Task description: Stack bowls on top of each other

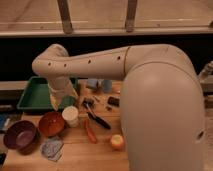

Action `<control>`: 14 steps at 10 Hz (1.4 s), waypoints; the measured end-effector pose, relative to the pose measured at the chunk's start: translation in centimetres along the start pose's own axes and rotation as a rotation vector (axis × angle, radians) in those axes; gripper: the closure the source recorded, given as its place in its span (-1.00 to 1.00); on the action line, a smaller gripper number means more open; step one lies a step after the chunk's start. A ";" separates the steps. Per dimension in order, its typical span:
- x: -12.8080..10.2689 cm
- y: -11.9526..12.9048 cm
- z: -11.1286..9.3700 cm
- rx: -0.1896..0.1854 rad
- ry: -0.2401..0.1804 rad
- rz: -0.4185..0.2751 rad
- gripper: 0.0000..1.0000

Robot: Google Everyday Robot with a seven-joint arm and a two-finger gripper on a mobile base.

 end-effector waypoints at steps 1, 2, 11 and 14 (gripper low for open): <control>-0.1 0.3 0.3 -0.002 0.009 -0.014 -0.30; -0.4 0.5 0.6 -0.001 0.018 -0.032 -0.30; -3.1 1.5 1.1 0.009 0.007 -0.134 -0.30; -3.4 2.4 2.5 -0.015 0.022 -0.168 -0.30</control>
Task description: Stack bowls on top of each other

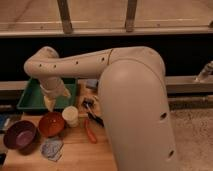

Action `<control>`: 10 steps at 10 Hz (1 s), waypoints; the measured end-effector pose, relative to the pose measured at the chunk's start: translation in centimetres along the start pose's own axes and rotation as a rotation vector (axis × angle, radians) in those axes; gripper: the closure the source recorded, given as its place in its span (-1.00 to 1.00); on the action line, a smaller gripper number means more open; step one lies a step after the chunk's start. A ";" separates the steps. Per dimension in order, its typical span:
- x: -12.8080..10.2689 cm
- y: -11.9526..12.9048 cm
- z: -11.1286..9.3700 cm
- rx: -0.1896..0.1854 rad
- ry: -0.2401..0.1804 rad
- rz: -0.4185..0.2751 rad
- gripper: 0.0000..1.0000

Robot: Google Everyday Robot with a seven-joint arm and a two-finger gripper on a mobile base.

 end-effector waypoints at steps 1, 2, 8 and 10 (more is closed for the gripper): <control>-0.2 0.2 0.3 -0.006 0.004 -0.010 -0.30; -0.4 0.4 0.6 -0.011 0.011 -0.020 -0.30; -1.7 1.6 4.0 -0.045 0.072 -0.078 -0.30; -1.8 1.7 5.6 -0.058 0.100 -0.085 -0.30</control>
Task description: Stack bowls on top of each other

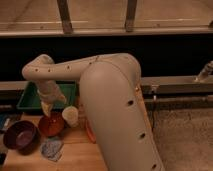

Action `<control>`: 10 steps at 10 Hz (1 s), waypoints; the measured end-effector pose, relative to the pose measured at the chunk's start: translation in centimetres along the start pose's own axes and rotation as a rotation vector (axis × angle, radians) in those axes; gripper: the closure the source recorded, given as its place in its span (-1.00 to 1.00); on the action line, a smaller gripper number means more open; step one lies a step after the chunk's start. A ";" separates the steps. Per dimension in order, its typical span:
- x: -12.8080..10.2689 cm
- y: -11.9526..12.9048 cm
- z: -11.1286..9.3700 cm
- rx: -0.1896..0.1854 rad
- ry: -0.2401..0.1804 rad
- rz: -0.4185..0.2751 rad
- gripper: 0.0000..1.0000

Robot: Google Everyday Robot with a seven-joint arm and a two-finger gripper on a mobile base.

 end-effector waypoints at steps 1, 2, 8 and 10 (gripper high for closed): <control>-0.1 0.2 0.5 -0.005 0.010 -0.005 -0.30; -0.3 0.3 1.0 -0.012 0.019 -0.010 -0.30; -0.7 0.4 3.3 -0.044 0.074 -0.023 -0.30; -0.4 0.3 4.0 -0.055 0.091 -0.018 -0.30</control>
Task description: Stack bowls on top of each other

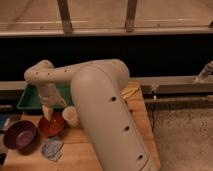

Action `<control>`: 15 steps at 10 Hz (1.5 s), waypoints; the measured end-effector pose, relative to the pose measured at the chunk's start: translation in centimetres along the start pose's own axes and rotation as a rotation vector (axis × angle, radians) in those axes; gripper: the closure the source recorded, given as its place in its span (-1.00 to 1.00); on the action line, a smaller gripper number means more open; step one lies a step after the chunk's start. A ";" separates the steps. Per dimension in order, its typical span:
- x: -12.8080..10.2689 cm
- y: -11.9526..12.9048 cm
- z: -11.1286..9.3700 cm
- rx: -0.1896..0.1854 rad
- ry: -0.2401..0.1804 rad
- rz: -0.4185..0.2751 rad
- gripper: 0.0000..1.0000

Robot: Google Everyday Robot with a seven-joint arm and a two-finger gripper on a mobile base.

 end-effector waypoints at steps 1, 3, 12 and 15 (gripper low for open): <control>0.1 0.0 0.3 -0.005 0.005 0.001 -0.30; 0.1 0.3 0.9 -0.015 0.016 -0.002 -0.30; 0.1 1.1 5.7 -0.076 0.075 -0.046 0.09; 0.3 1.4 4.7 -0.072 0.054 -0.079 0.73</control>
